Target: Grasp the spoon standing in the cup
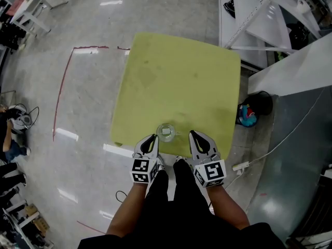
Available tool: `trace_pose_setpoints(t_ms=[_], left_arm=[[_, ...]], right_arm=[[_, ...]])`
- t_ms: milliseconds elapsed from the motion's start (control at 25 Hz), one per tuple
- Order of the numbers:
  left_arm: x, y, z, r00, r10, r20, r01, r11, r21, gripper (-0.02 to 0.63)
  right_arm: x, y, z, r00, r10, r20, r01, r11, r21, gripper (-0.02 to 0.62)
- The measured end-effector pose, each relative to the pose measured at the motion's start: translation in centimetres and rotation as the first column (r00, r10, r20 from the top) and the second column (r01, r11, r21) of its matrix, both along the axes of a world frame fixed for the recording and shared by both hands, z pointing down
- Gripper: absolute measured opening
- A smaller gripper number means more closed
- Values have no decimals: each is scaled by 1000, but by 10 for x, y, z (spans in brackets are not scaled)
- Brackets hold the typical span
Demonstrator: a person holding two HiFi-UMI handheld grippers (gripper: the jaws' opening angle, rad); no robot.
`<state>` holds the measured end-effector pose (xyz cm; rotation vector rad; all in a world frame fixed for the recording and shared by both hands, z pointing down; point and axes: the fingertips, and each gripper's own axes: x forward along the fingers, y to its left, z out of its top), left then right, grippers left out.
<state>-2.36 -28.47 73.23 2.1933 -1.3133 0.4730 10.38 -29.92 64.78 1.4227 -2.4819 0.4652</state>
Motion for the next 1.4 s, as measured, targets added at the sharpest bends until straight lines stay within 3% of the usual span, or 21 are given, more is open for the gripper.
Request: trace_pose_setpoints(t_ms=[520,840,1120,1400], left_arm=[[6,3,-34,998,42,43,-46,994,95,12],[11,13,-82,994,93,62,-103,977,188,12],[2,5,-151,994,97,41,-105,950,295,12],[4,-13,-225,993,104,58,-119,888,444,12]], right_arm=[[-4,10,-9,1000,-4,4,4,1000,21,8],[-14,21,-34,1000,-3,1,3,997,71,8],[-28,25,-83,1000,-10,0,10,990,144,8],[-14,1,-142,1000,24,-14,-19,963,267,8]])
